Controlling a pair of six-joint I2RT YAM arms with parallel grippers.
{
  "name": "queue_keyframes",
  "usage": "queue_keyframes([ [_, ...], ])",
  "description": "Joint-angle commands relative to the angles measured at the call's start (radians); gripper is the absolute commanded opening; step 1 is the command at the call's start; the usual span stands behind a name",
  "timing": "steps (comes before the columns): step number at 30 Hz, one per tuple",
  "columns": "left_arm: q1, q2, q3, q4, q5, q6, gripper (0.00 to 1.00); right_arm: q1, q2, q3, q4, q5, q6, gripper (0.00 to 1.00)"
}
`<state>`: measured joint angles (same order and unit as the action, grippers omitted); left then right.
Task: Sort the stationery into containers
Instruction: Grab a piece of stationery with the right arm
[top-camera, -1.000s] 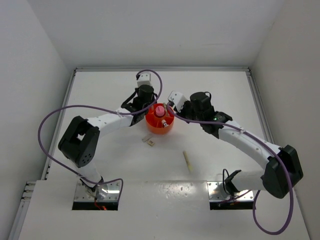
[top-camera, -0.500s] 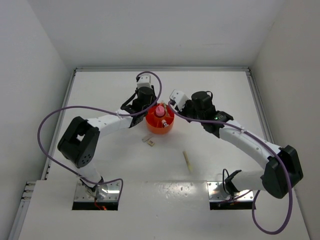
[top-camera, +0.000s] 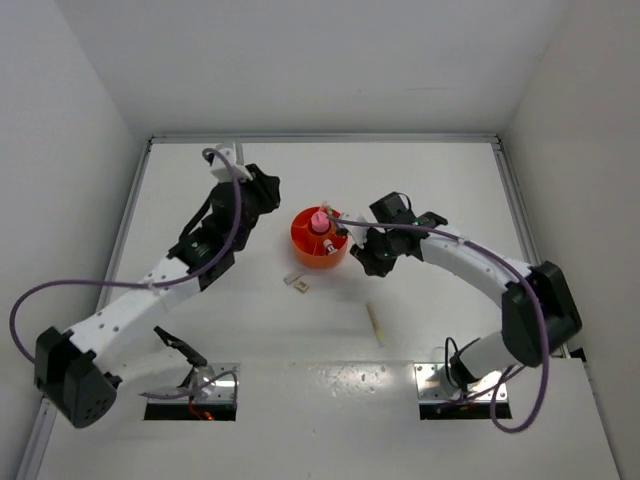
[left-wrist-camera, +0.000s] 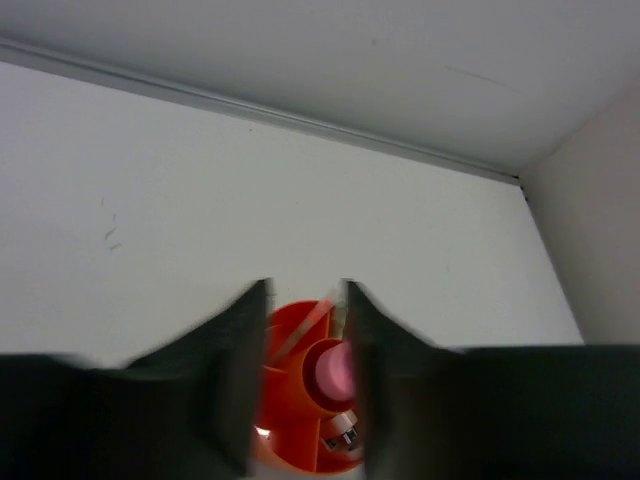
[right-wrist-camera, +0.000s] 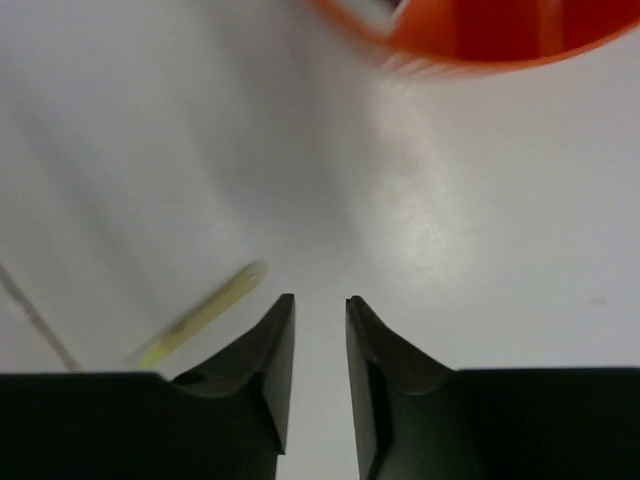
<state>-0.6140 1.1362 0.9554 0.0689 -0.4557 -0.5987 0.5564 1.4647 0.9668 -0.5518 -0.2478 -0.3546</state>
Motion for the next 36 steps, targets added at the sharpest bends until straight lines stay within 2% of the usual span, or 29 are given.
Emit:
queue_keyframes([
  [1, -0.006, -0.079, -0.099, -0.127, 0.018, -0.053, 0.57, 0.006, 0.110, 0.081, -0.196, -0.128, 0.014, 0.30],
  [4, -0.006, -0.182, -0.165, -0.173, 0.018, -0.072, 0.65, 0.016, 0.180, 0.090, -0.211, -0.137, 0.028, 0.32],
  [11, -0.006, -0.309, -0.230, -0.230, 0.017, -0.082, 0.66, 0.025, 0.223, 0.090, -0.192, -0.160, 0.086, 0.42],
  [19, -0.006, -0.319, -0.250, -0.239, 0.017, -0.082, 0.66, 0.053, 0.281, 0.030, -0.126, -0.110, 0.150, 0.51],
  [28, -0.006, -0.319, -0.250, -0.239, 0.017, -0.082, 0.66, 0.082, 0.299, -0.028, -0.059, 0.014, 0.190, 0.51],
  [32, -0.006, -0.319, -0.250, -0.239, 0.017, -0.082, 0.66, 0.091, 0.310, -0.046, -0.039, 0.064, 0.190, 0.45],
  [33, -0.006, -0.328, -0.250, -0.239, 0.017, -0.082, 0.66, 0.102, 0.310, -0.057, -0.039, 0.074, 0.190, 0.37],
  [36, -0.006, -0.328, -0.259, -0.239, 0.017, -0.082, 0.66, 0.111, 0.319, -0.069, -0.030, 0.133, 0.190, 0.27],
])
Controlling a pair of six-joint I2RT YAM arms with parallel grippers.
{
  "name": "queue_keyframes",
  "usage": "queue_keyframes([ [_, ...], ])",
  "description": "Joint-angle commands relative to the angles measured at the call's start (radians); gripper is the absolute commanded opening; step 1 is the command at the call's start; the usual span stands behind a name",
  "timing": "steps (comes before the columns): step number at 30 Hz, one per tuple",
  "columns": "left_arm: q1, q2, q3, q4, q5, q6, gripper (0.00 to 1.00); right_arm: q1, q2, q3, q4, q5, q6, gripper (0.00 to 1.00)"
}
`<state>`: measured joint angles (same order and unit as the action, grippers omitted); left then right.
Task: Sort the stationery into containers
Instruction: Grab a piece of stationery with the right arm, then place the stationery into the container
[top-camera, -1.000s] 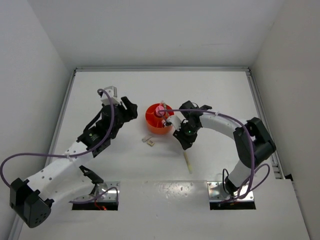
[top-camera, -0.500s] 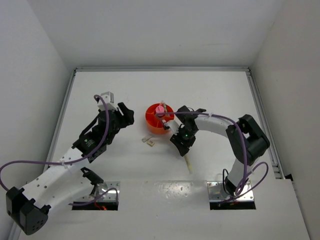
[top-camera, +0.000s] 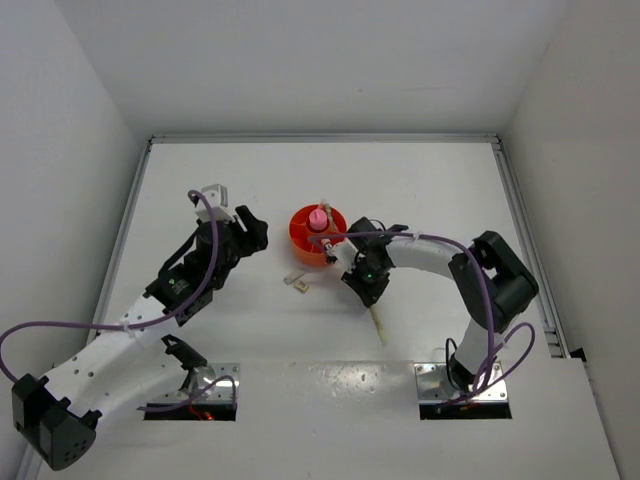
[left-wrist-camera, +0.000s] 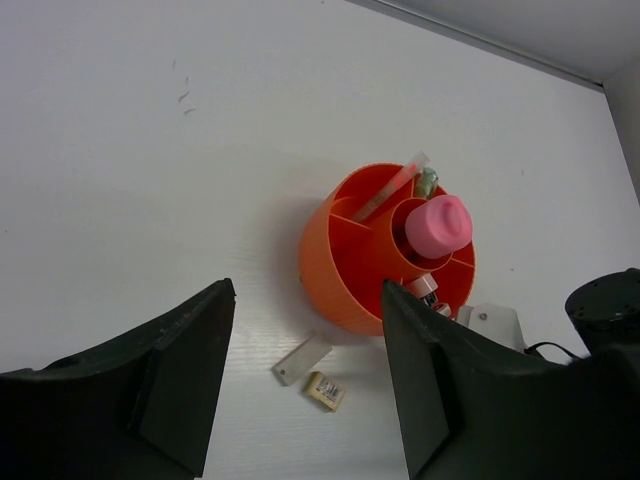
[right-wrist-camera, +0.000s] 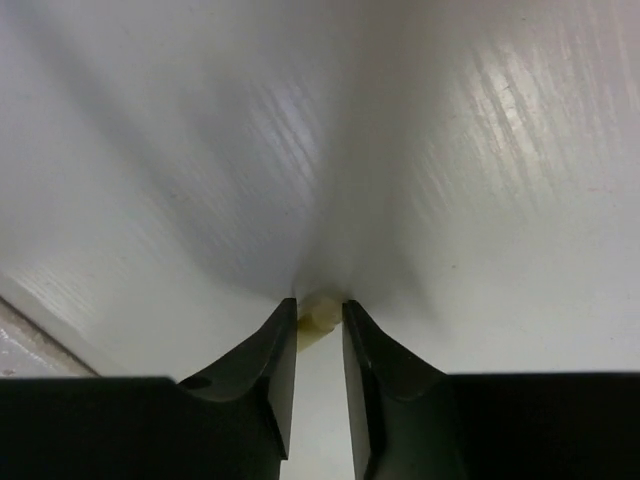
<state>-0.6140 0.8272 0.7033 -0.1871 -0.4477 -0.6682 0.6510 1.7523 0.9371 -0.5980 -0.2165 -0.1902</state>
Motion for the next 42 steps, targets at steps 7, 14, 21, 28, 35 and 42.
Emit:
queue_keyframes([
  [7, -0.006, -0.028, -0.007, 0.017, 0.000, -0.013, 0.66, 0.035, 0.003, -0.069, 0.037, 0.167, 0.026, 0.13],
  [14, -0.006, -0.028, -0.007, 0.017, 0.000, -0.013, 0.66, 0.035, -0.141, -0.038, -0.060, -0.039, -0.095, 0.00],
  [21, -0.006, -0.019, 0.004, 0.017, 0.009, -0.013, 0.66, 0.015, -0.263, 0.124, -0.186, -0.168, -0.178, 0.00],
  [28, -0.006, -0.010, 0.022, 0.017, 0.000, -0.013, 0.66, 0.015, -0.284, 0.393, -0.085, -0.112, -0.123, 0.00],
  [35, -0.006, -0.020, 0.022, 0.017, -0.022, -0.022, 0.66, 0.006, -0.148, 0.639, 0.203, -0.131, 0.079, 0.00],
  [42, -0.006, -0.030, 0.022, 0.008, -0.062, -0.022, 0.66, 0.006, 0.048, 0.716, 0.507, -0.377, 0.063, 0.00],
])
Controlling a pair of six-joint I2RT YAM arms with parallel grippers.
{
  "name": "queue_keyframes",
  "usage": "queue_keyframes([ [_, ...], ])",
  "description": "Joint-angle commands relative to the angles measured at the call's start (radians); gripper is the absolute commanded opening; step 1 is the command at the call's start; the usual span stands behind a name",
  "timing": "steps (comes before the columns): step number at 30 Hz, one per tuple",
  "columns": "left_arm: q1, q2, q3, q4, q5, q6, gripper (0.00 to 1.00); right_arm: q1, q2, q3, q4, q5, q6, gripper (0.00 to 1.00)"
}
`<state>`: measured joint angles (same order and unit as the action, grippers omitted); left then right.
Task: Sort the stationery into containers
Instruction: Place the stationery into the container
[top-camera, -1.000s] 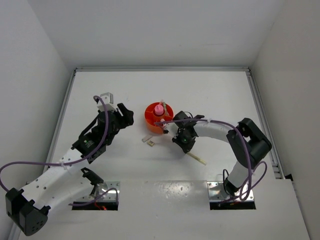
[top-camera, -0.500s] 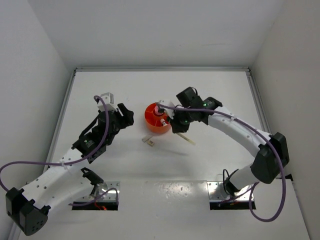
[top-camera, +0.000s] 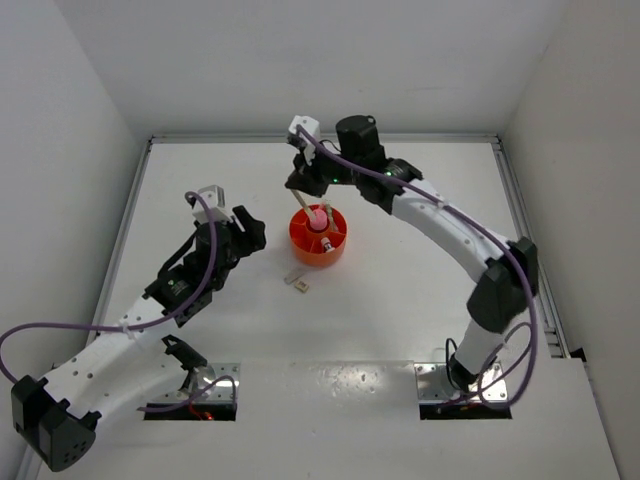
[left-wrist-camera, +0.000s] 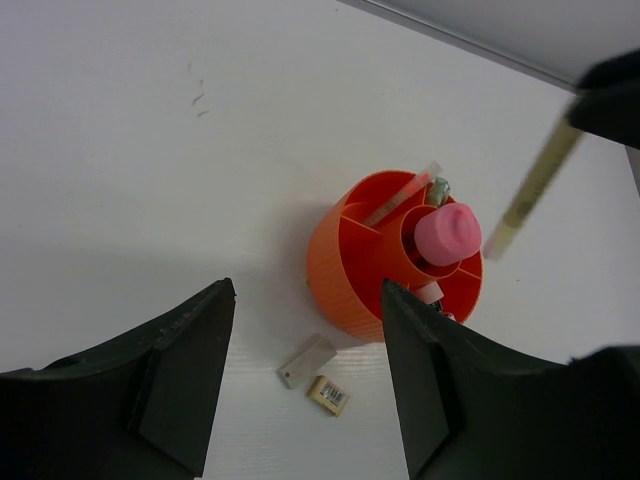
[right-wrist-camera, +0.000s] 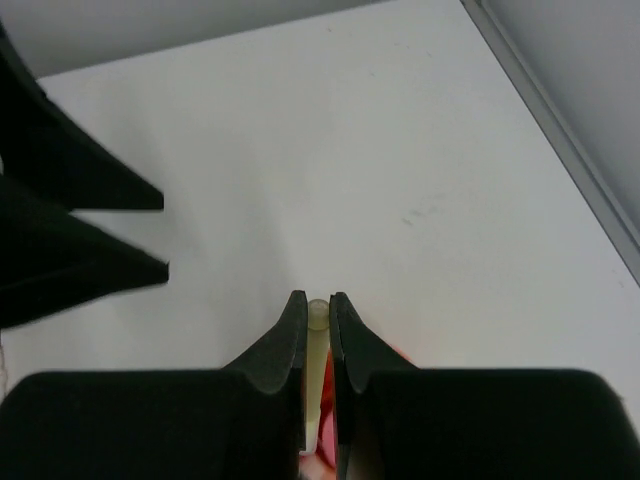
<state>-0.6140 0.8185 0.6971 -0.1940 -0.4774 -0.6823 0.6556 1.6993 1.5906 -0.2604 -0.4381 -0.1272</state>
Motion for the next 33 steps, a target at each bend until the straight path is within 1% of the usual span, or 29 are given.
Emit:
queue_keyframes([
  [1, -0.006, -0.021, 0.028, 0.015, -0.032, -0.017, 0.66, 0.001, 0.147, 0.157, 0.141, -0.168, -0.011, 0.00],
  [3, -0.006, -0.021, 0.028, 0.004, -0.042, -0.017, 0.66, 0.001, 0.248, 0.222, 0.150, -0.210, -0.052, 0.00],
  [5, -0.006, -0.030, 0.028, -0.005, -0.052, -0.026, 0.66, -0.008, 0.296, 0.288, 0.182, -0.211, -0.067, 0.00],
  [6, -0.006, -0.030, 0.028, -0.015, -0.064, -0.026, 0.66, -0.008, 0.318, 0.340, 0.171, -0.240, -0.098, 0.00],
  [7, -0.006, -0.041, 0.018, -0.015, -0.064, -0.026, 0.66, -0.008, 0.356, 0.354, 0.171, -0.240, -0.110, 0.00],
  [9, -0.006, -0.055, 0.007, -0.027, -0.088, -0.026, 0.66, -0.017, 0.384, 0.387, 0.171, -0.240, -0.141, 0.00],
  [11, 0.003, -0.065, 0.007, -0.027, -0.089, -0.026, 0.66, -0.017, 0.405, 0.387, 0.153, -0.249, -0.181, 0.00],
  [16, 0.003, -0.074, -0.004, -0.036, -0.099, -0.026, 0.66, -0.037, 0.415, 0.315, 0.132, -0.274, -0.284, 0.00],
  [19, 0.003, -0.065, -0.004, -0.036, -0.099, -0.017, 0.66, -0.050, 0.405, 0.295, 0.132, -0.264, -0.293, 0.00],
  [25, 0.003, -0.047, -0.004, -0.027, -0.090, -0.017, 0.66, -0.070, 0.425, 0.238, 0.108, -0.310, -0.351, 0.00],
  [30, 0.003, -0.058, -0.015, -0.018, -0.090, -0.017, 0.66, -0.097, 0.425, 0.206, 0.108, -0.355, -0.351, 0.00],
  [33, 0.003, -0.058, -0.015, -0.018, -0.090, -0.017, 0.66, -0.097, 0.425, 0.186, 0.076, -0.387, -0.373, 0.00],
])
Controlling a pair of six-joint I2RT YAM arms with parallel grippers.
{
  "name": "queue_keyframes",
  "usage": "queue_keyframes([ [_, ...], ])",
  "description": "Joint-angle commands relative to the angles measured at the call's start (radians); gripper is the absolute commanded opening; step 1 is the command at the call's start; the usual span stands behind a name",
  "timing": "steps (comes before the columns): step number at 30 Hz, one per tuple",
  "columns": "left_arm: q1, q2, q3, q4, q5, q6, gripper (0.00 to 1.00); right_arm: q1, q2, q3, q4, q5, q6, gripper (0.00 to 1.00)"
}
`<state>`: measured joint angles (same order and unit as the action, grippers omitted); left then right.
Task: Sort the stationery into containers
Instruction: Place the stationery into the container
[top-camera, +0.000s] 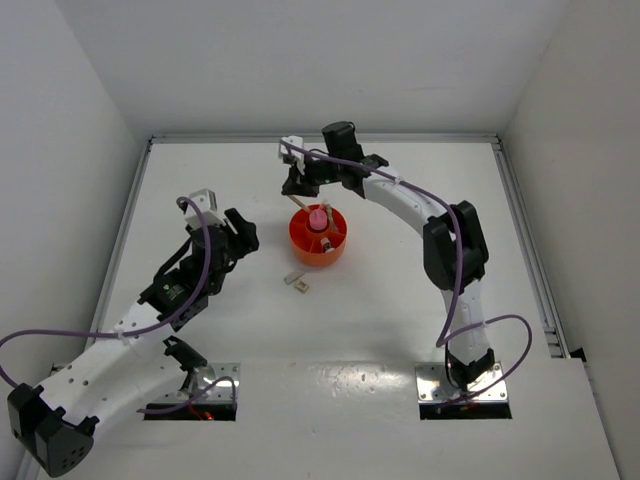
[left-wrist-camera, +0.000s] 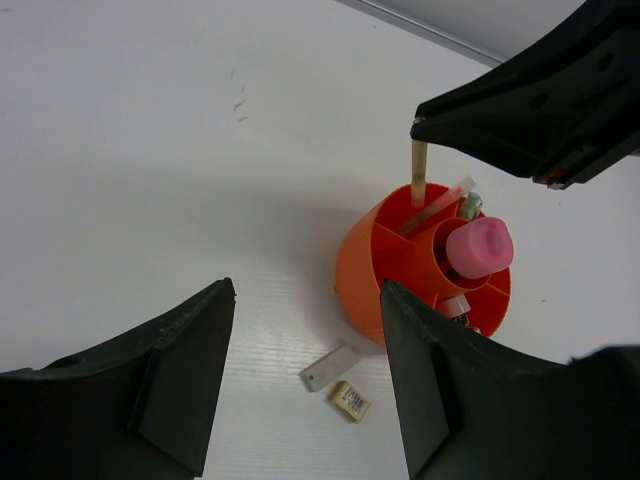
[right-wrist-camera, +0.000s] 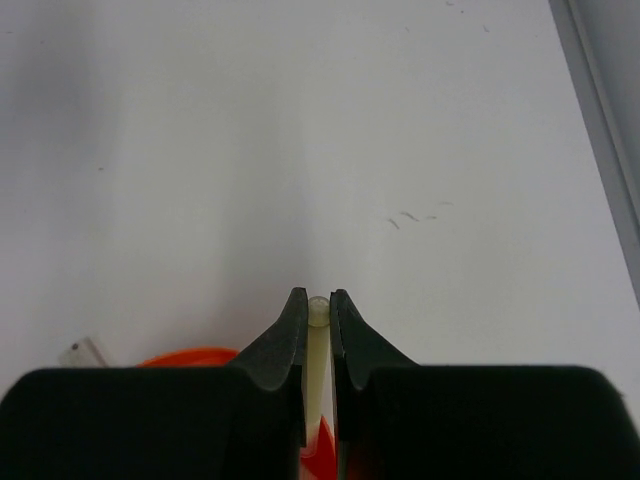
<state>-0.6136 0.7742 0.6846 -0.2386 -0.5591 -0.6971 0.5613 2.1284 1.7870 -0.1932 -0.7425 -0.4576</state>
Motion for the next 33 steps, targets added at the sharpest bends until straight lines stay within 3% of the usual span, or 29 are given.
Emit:
queue_keyframes([
  [1, 0.003, -0.013, -0.002, 0.027, -0.009, -0.002, 0.66, -0.003, -0.004, -0.020, 0.009, -0.092, -0.042, 0.00],
  [11, 0.003, -0.023, -0.002, 0.027, 0.001, -0.002, 0.66, -0.012, 0.007, -0.020, -0.038, -0.103, -0.033, 0.02],
  [12, 0.003, -0.023, -0.002, 0.027, 0.001, -0.002, 0.66, -0.012, 0.022, -0.008, -0.054, -0.103, -0.045, 0.05],
  [15, 0.003, -0.023, -0.011, 0.027, 0.001, -0.012, 0.66, -0.012, 0.036, 0.017, -0.100, -0.094, -0.075, 0.29],
  [17, 0.003, -0.013, -0.011, 0.027, 0.011, -0.012, 0.66, -0.012, 0.036, 0.017, -0.111, -0.093, -0.087, 0.38],
  [20, 0.003, 0.013, -0.020, 0.047, 0.045, -0.021, 0.66, -0.012, 0.025, 0.017, -0.123, -0.084, -0.096, 0.47],
  [22, 0.003, 0.040, -0.029, 0.047, 0.073, -0.031, 0.66, -0.012, 0.013, 0.017, -0.123, -0.084, -0.096, 0.47],
  [25, 0.003, 0.056, -0.039, 0.068, 0.102, -0.042, 0.51, -0.012, -0.043, 0.006, -0.097, -0.084, -0.066, 0.47],
  [27, -0.006, 0.080, -0.059, 0.081, 0.139, -0.051, 0.31, -0.012, -0.079, -0.003, -0.054, -0.075, -0.032, 0.47],
  [30, -0.015, 0.109, -0.086, 0.107, 0.174, -0.061, 0.15, -0.021, -0.142, 0.015, -0.045, -0.040, 0.029, 0.49],
  [33, -0.015, 0.135, -0.137, 0.159, 0.221, -0.070, 0.15, -0.021, -0.192, 0.031, 0.000, 0.116, 0.134, 0.49],
])
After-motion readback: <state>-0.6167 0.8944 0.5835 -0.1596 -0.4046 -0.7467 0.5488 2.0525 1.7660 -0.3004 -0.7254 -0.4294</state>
